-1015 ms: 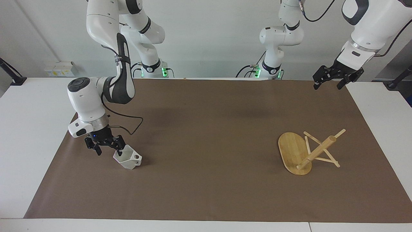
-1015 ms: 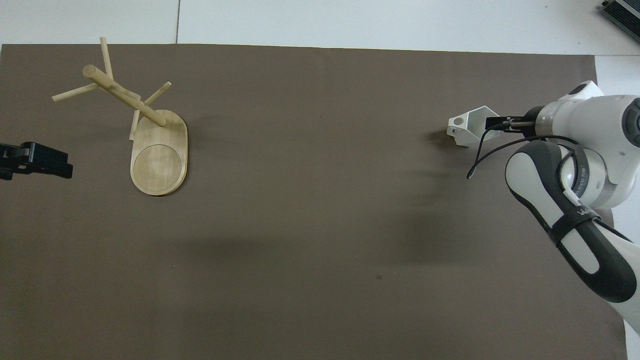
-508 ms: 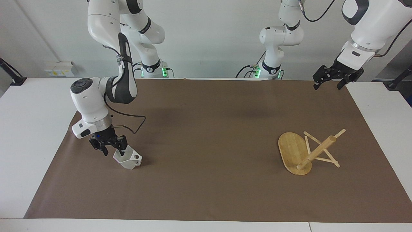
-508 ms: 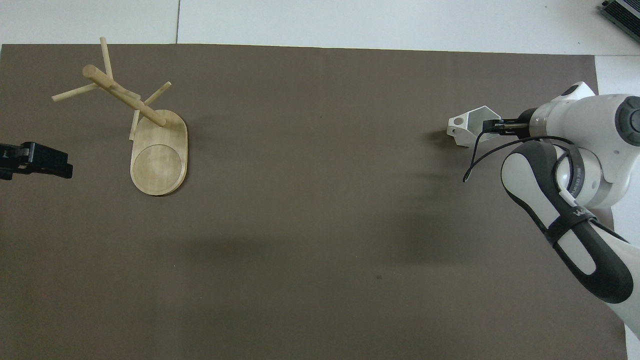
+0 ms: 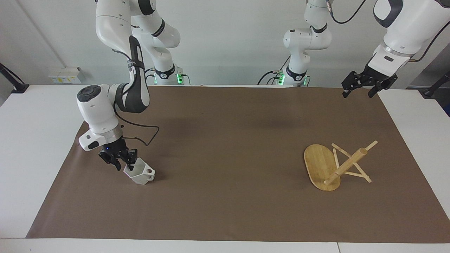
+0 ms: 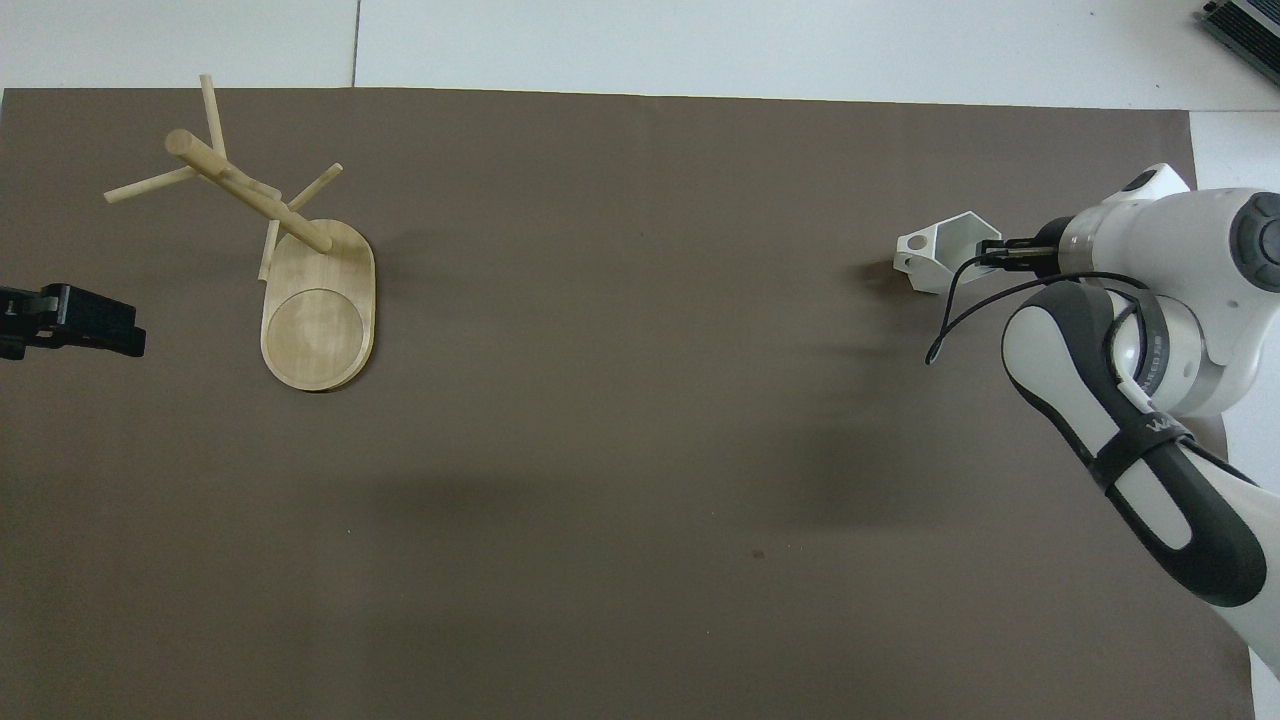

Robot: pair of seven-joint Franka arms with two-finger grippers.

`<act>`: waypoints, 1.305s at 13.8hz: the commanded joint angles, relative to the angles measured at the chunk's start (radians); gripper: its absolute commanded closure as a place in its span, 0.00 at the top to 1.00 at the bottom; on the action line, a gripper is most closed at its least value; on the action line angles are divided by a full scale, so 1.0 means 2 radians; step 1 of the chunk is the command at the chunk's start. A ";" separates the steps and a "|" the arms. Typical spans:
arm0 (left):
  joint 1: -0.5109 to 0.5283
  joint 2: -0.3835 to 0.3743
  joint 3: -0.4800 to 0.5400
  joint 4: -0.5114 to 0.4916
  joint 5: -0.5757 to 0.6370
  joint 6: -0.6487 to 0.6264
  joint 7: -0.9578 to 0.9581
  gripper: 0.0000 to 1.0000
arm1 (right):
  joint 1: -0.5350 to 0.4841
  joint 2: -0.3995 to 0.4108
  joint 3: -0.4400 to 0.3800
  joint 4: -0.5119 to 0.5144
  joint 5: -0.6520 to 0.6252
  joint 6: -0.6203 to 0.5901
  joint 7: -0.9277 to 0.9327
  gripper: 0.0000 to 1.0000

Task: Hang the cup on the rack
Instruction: 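Close the right gripper on the white cup's rim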

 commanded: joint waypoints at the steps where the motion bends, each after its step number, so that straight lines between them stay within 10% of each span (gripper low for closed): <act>1: 0.005 -0.011 -0.004 -0.010 0.000 -0.005 -0.003 1.00 | -0.003 -0.001 0.003 0.003 0.001 -0.008 -0.007 0.25; 18: 0.005 -0.011 -0.004 -0.010 0.000 -0.005 -0.003 1.00 | -0.003 -0.011 0.004 0.020 0.001 -0.057 -0.009 0.00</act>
